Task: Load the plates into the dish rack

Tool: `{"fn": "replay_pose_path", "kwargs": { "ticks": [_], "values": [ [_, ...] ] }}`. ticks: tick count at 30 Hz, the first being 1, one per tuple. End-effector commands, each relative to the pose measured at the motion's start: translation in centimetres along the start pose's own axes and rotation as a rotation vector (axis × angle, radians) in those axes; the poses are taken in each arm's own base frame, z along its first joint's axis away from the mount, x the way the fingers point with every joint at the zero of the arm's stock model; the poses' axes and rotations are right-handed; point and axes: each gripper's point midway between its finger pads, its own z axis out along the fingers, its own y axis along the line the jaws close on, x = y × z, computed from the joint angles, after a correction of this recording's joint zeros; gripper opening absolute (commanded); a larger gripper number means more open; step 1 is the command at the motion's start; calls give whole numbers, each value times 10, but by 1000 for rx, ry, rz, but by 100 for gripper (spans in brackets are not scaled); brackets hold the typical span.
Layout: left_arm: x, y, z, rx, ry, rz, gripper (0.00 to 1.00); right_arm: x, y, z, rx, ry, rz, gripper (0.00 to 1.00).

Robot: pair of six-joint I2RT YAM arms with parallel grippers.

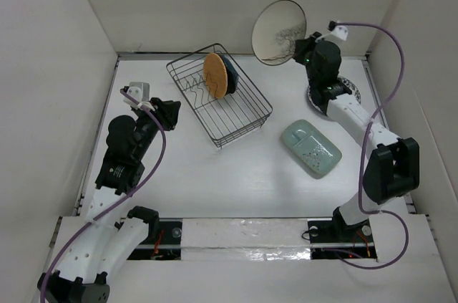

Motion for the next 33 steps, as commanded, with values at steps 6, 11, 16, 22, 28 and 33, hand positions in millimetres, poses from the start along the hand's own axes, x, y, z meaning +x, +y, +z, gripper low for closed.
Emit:
{"fn": "replay_pose_path", "kwargs": {
  "ticks": [6, 11, 16, 22, 28, 33],
  "values": [
    [-14, -5, -5, 16, -60, 11, 11, -26, 154, -13, -256, -93, -118, 0],
    [-17, -1, -6, -8, -72, 1, 0, 6, 203, -4, -280, -47, -234, 0],
    [-19, -4, -7, 3, -77, -1, 26, 39, 213, 4, -208, -5, -346, 0],
    [-19, -5, -8, 11, -77, -2, 43, 61, 223, 4, -128, -24, -469, 0],
    [-19, -5, -8, 12, -78, -2, 43, 88, 216, 6, -67, -22, -575, 0],
    [-19, -6, -8, 13, -78, -2, 43, 136, 216, 2, -72, 29, -627, 0]
  ]
}}
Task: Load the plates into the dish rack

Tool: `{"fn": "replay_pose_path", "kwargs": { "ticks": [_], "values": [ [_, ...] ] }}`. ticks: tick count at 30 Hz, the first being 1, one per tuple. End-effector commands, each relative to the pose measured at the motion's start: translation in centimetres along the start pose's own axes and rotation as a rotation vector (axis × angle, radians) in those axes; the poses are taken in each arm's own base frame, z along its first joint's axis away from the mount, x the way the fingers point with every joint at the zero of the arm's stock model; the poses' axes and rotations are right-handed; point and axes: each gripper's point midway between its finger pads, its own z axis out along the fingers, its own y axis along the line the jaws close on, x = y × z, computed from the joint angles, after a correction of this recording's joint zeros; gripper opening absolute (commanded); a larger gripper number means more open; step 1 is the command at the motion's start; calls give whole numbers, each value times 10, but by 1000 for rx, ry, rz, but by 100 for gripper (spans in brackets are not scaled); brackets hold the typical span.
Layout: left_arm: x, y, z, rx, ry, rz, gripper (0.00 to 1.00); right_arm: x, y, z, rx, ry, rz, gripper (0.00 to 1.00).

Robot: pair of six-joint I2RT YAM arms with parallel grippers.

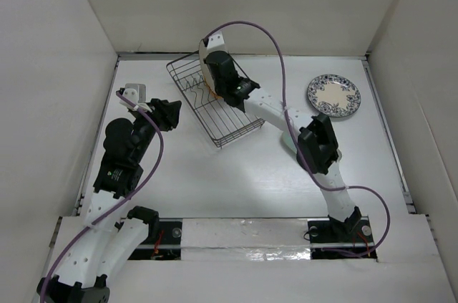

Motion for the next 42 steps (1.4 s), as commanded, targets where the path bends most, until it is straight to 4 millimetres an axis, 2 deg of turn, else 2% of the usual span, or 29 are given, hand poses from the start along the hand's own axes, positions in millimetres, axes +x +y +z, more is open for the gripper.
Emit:
{"fn": "replay_pose_path", "kwargs": {
  "ticks": [1, 6, 10, 12, 13, 15, 16, 17, 18, 19, 20, 21, 22, 23, 24, 25, 26, 27, 28, 29, 32, 33, 34, 35, 36, 37, 39, 40, 42],
  "values": [
    [-10, -6, -2, 23, -42, 1, 43, -43, 10, -5, 34, -139, 108, 0],
    [-9, -5, -1, 22, -41, 1, 43, -16, 35, -3, -12, -93, 103, 0],
    [-9, -6, -1, 25, -40, 1, 43, -8, 39, -6, -32, -71, 154, 2],
    [-10, -6, -1, 24, -42, 2, 43, -9, 41, -9, -53, -66, 184, 17],
    [-9, -5, -1, 24, -41, 2, 43, -6, 41, -11, -62, -56, 199, 35],
    [-9, -6, -1, 26, -41, 1, 43, -23, 31, -21, -81, -74, 238, 50],
    [-9, -6, -1, 26, -41, -1, 43, -17, 25, -21, -88, -57, 258, 58],
    [-9, -6, -1, 27, -41, -1, 43, -37, 17, -35, -107, -82, 297, 62],
    [-8, -6, -1, 27, -39, -1, 43, -40, 3, -33, -118, -82, 317, 67],
    [-9, -6, -1, 29, -40, -1, 43, -45, -5, -38, -127, -89, 356, 69],
    [-10, -6, -1, 28, -44, 0, 43, -25, -11, -41, -141, -52, 349, 70],
    [-10, -7, -2, 30, -43, 0, 43, -47, -24, -58, -203, -84, 392, 72],
    [-9, -7, -2, 30, -43, 0, 43, -47, -45, -57, -204, -89, 439, 73],
    [-10, -7, -2, 32, -46, 0, 43, -42, -55, -62, -221, -83, 458, 73],
    [-11, -8, -3, 34, -50, 0, 43, -27, -70, -80, -245, -61, 466, 73],
    [-12, -7, -3, 32, -50, -2, 43, -23, -85, -85, -239, -76, 490, 57],
    [-12, -8, -4, 33, -53, 0, 43, -9, -112, -85, -201, -65, 526, 31],
    [-13, -8, -4, 36, -56, 0, 43, 39, -124, -89, -166, 16, 525, 8],
    [-13, -8, -5, 36, -57, -1, 43, 38, -142, -104, -169, -1, 561, 0],
    [-13, -8, -5, 36, -57, -1, 43, 58, -170, -105, -115, 20, 617, 0],
    [-13, -9, -5, 37, -59, -2, 43, 123, -203, -136, -52, 82, 718, 0],
    [-13, -9, -5, 40, -58, -4, 43, 141, -227, -141, 13, 95, 747, 0],
    [-13, -10, -5, 45, -59, -7, 43, 168, -246, -153, 79, 130, 785, 11],
    [-13, -10, -5, 45, -59, -7, 43, 177, -245, -159, 86, 153, 788, 11],
    [-12, -11, -5, 49, -56, -8, 43, 191, -262, -162, 144, 169, 797, 23],
    [-14, -11, -5, 51, -60, -9, 43, 208, -268, -169, 182, 222, 797, 41],
    [-13, -12, -5, 54, -59, -11, 43, 222, -283, -175, 251, 252, 798, 57],
    [-13, -11, -6, 53, -61, -11, 43, 232, -303, -179, 316, 258, 808, 73],
    [-13, -11, -6, 53, -61, -11, 42, 244, -309, -181, 288, 295, 832, 80]
  ]
}}
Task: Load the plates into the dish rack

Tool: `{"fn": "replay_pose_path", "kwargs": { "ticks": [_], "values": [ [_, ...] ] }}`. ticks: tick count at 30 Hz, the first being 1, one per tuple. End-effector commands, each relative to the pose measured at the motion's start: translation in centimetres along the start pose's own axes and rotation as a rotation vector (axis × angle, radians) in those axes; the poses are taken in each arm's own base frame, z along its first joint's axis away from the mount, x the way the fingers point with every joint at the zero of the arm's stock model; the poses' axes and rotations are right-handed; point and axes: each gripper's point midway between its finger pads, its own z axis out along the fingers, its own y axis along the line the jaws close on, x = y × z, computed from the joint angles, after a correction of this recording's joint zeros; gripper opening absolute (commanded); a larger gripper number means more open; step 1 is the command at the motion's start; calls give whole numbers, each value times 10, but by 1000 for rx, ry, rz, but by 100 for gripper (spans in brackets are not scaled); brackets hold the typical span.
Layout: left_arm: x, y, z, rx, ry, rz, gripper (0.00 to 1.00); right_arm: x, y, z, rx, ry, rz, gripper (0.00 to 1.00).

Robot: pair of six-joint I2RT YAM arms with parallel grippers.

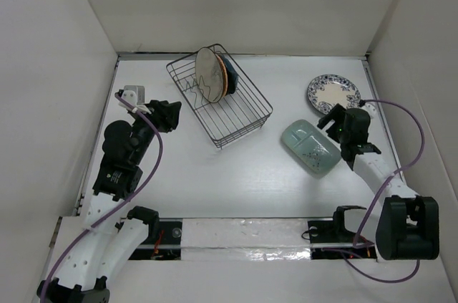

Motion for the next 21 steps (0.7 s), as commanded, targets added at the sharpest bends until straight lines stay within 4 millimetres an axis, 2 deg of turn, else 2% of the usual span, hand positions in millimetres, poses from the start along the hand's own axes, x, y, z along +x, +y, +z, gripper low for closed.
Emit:
{"fn": "replay_pose_path", "kwargs": {
  "ticks": [1, 2, 5, 12, 17, 18, 20, 21],
  "values": [
    [-10, -8, -2, 40, -46, -4, 42, -18, -9, 0, -29, -19, 55, 88],
    [-10, -9, -2, 40, -47, -6, 42, -19, -22, 4, -4, -12, 59, 90],
    [-11, -9, -2, 41, -49, -9, 42, -11, -32, 16, -12, 55, 67, 93],
    [-10, -9, -1, 44, -47, -10, 40, 40, -18, 28, -147, 258, 145, 92],
    [-12, -10, -3, 45, -54, -11, 40, 71, -11, 8, -214, 350, 195, 81],
    [-11, -9, -2, 43, -49, -12, 40, 69, -10, 3, -218, 341, 191, 79],
    [-10, -9, -2, 44, -47, -13, 40, 83, -14, -7, -209, 373, 192, 73],
    [-11, -10, -2, 45, -50, -13, 40, 82, -13, -12, -217, 364, 190, 71]
  ]
}}
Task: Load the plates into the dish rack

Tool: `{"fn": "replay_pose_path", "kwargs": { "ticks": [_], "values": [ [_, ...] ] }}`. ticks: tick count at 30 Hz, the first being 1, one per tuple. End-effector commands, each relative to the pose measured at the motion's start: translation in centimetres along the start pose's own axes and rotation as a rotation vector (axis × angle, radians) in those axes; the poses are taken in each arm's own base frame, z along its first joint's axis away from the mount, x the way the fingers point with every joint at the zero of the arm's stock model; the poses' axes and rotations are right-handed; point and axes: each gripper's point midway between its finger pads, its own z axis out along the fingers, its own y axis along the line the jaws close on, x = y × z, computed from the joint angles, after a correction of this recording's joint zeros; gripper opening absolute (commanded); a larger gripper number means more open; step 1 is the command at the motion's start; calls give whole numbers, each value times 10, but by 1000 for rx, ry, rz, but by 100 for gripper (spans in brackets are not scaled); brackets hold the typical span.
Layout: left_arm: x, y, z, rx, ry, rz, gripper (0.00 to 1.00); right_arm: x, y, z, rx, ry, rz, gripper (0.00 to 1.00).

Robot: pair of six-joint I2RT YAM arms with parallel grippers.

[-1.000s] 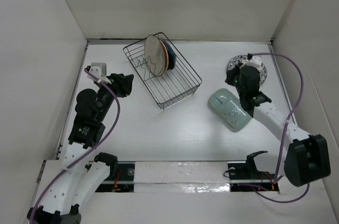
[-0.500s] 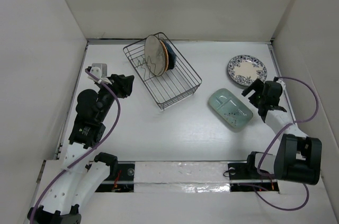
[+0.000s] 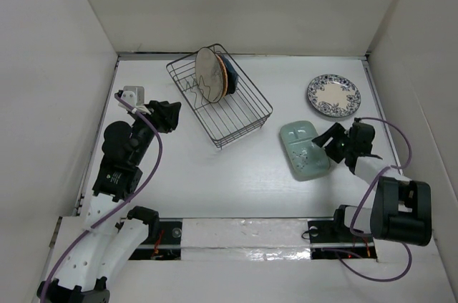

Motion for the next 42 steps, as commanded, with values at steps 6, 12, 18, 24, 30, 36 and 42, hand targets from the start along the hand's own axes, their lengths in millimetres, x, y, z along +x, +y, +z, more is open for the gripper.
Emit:
{"fn": "replay_pose_path", "kwargs": {
  "ticks": [6, 12, 18, 24, 30, 36, 42],
  "values": [
    [-11, -9, 0, 40, -47, -6, 40, 51, 8, -12, -61, 134, -8, 57],
    [-10, -7, 0, 33, -43, -7, 40, 57, 4, -11, -36, 165, -18, 36],
    [-11, -7, -1, 28, -48, -4, 40, 52, 7, -5, -36, 176, -24, 3],
    [-12, -7, -1, 29, -49, 0, 39, 5, 38, -31, -29, -32, -101, 0],
    [-14, -9, -2, 38, -52, -1, 38, -69, 154, -117, -189, -353, -263, 0],
    [-19, -10, -5, 41, -68, 3, 36, -104, 280, -166, -296, -500, -434, 0],
    [-29, -6, -12, 4, -103, 16, 29, -90, 408, -133, -307, -478, -681, 0]
  ]
}}
